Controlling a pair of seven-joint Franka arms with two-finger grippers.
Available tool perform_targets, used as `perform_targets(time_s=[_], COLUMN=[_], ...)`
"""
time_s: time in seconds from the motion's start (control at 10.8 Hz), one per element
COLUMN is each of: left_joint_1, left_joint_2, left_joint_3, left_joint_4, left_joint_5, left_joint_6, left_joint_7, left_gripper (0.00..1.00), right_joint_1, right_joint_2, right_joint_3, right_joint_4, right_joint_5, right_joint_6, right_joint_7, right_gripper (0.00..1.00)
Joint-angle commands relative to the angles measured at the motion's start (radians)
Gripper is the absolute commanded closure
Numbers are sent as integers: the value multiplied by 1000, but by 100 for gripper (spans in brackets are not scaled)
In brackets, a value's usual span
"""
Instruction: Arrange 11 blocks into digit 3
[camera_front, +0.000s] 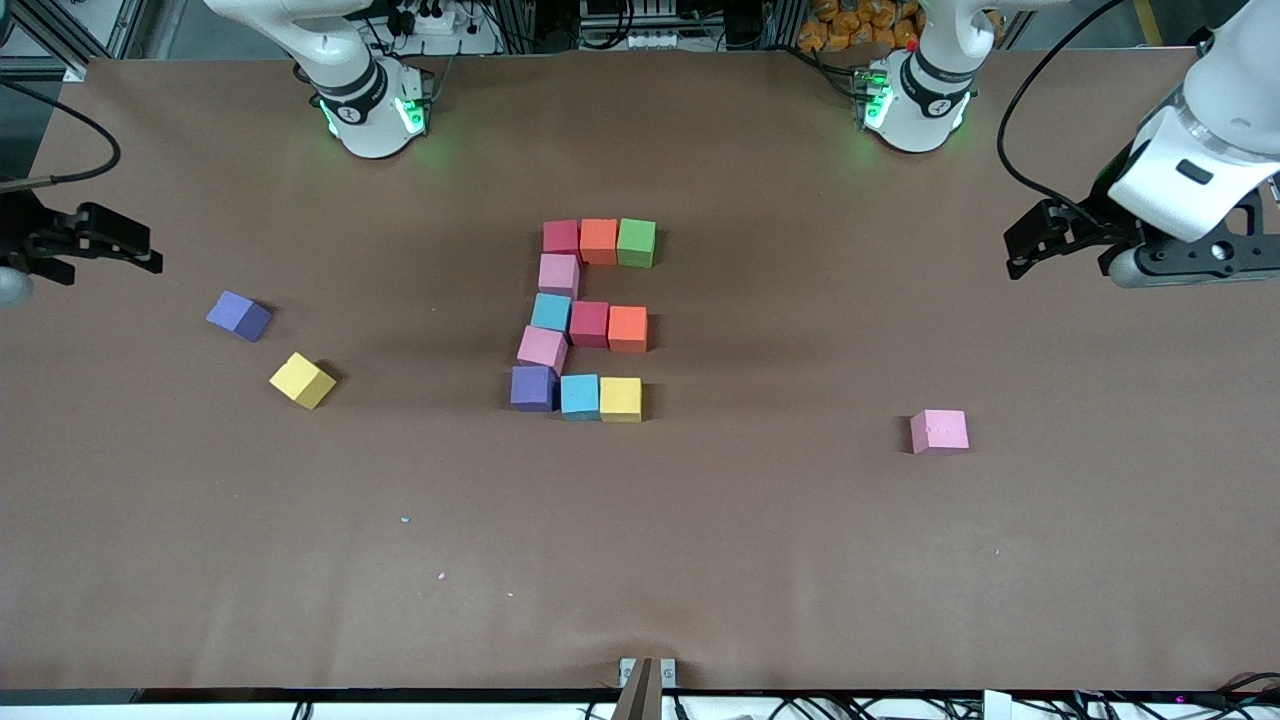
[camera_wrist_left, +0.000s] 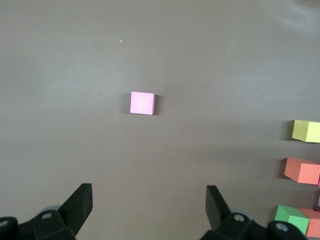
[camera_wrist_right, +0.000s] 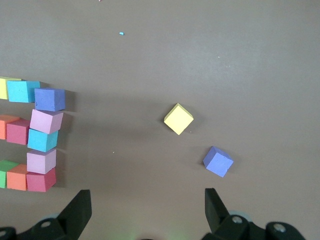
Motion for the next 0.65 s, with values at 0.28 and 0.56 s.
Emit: perform_targets(time_s=[0.28,0.56], left_joint_1=[3,3], left_joint_2=[-9,-8], left_joint_3=[-4,-1], left_joint_4=[10,10], left_joint_5=[-7,-7], left_joint_6=[-21,-21], left_joint_7=[34,34], left_gripper=[0,0], right_joint_1=[-33,-18], right_joint_2=[-5,-6], right_joint_3=[41,41], right_joint_4=[2,2], right_joint_5=[19,19], right_joint_6=[-14,-14], right_joint_7=[-17,-11], right_gripper=[0,0])
